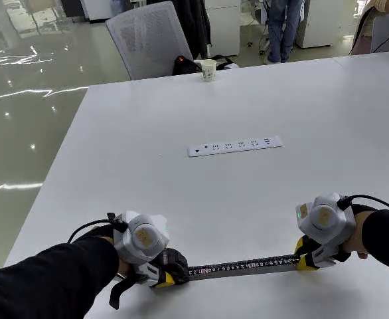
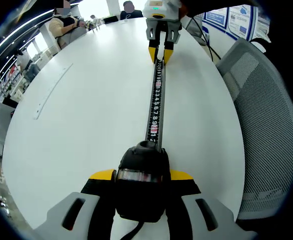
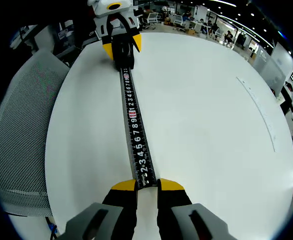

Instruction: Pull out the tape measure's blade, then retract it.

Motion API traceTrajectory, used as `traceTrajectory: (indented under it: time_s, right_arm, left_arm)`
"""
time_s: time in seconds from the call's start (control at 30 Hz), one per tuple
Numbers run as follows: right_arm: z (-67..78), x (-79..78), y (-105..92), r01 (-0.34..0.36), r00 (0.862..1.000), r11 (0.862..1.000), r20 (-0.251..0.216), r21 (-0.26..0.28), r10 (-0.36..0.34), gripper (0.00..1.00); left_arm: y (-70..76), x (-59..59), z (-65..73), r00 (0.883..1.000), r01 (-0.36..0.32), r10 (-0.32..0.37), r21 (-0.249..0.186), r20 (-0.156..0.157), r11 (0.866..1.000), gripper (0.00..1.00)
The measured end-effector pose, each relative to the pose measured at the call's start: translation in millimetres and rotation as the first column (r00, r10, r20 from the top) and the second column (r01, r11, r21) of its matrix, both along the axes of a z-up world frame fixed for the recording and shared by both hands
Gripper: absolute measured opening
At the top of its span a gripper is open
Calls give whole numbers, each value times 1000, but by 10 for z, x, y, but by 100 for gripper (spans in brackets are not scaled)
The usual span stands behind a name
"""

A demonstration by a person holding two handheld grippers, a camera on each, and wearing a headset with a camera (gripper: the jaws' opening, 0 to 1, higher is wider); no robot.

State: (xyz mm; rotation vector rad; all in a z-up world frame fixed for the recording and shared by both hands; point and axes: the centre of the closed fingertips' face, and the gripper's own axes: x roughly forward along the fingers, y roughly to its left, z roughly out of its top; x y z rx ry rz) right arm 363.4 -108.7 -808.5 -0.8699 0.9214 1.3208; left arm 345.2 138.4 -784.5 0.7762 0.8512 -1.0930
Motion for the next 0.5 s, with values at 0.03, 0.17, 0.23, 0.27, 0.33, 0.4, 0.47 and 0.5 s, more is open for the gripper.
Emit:
traceTrajectory:
  time_s: [0.03, 0.17, 0.23, 0.27, 0.33, 0.4, 0.47, 0.5]
  right_arm:
    - [2, -2, 1, -3, 1000, 1000, 2, 1, 3, 12]
    - [5, 4, 6, -22, 1000, 1000, 4, -9, 22, 12]
    - [6, 2, 11, -47, 999, 999, 6, -24, 47, 12]
    - [7, 2, 14, -50, 999, 998, 5, -29, 50, 12]
    - [8, 3, 16, -65, 998, 997, 5, -40, 66, 12]
    - [10, 2, 17, -69, 998, 997, 3, -45, 69, 12]
    - [11, 3, 14, -66, 998, 997, 0, -45, 66, 12]
    - [10, 3, 13, -67, 998, 997, 1, -46, 67, 12]
  left_arm:
    - [-1, 1, -1, 1000, -1, 1, 2, -1, 1000, 34]
    - [-7, 3, 6, 1000, 16, -16, 7, -17, 1000, 34]
    - [-6, -7, 12, 999, 38, -38, 28, -22, 999, 34]
    - [-5, -9, 11, 999, 46, -45, 35, -21, 998, 34]
    - [0, -10, 8, 998, 54, -53, 42, -21, 998, 34]
    - [2, -11, 10, 998, 55, -54, 43, -19, 998, 34]
    - [4, -16, 14, 998, 54, -53, 43, -16, 998, 34]
    - [5, -20, 16, 998, 54, -54, 42, -14, 998, 34]
